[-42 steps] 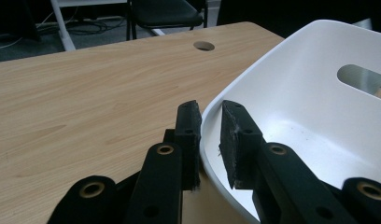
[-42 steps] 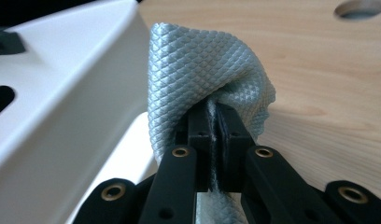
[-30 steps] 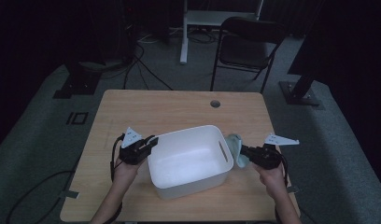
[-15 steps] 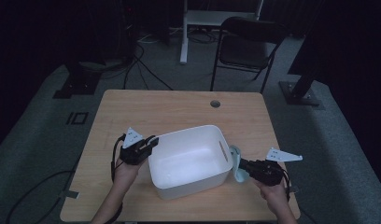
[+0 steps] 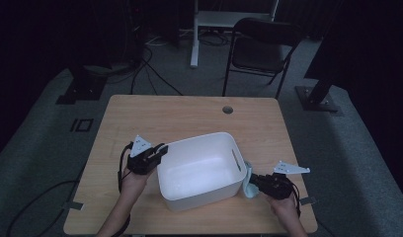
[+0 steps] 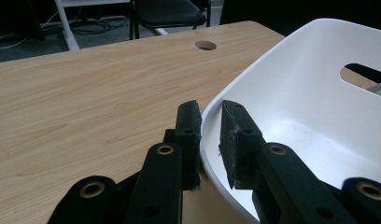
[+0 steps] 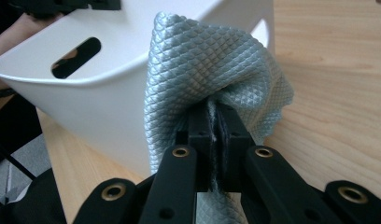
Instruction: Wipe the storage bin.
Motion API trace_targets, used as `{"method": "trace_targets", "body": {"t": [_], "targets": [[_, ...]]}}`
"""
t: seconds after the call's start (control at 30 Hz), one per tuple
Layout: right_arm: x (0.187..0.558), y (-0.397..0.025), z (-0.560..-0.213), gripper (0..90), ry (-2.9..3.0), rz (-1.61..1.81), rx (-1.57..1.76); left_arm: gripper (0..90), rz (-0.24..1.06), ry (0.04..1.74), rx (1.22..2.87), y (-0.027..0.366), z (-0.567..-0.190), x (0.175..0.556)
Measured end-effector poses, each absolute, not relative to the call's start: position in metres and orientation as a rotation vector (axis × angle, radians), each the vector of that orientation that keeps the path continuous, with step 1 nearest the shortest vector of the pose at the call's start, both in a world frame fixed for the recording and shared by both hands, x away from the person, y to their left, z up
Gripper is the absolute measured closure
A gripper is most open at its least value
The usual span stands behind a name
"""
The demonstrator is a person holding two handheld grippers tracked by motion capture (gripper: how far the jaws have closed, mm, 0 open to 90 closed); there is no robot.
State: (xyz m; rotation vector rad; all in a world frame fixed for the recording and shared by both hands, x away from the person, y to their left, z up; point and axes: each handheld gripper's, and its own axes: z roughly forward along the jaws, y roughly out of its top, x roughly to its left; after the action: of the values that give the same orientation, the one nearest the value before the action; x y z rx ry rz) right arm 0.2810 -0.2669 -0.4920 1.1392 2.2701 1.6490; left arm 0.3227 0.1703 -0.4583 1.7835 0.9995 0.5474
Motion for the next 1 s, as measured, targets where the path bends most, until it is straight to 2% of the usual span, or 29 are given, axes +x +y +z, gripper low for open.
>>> {"method": "trace_targets", "body": {"t": [0.8,1.0], "targets": [[0.32,-0.254,-0.531,86.1,2.369,1.507,1.257,78.1,0.542,0.995,1.783,0.171,-0.458,0.324],[0.319,-0.257,-0.527,85.9,2.344,1.509,1.252,78.0,0.526,0.971,1.797,0.173,-0.458,0.324]]}}
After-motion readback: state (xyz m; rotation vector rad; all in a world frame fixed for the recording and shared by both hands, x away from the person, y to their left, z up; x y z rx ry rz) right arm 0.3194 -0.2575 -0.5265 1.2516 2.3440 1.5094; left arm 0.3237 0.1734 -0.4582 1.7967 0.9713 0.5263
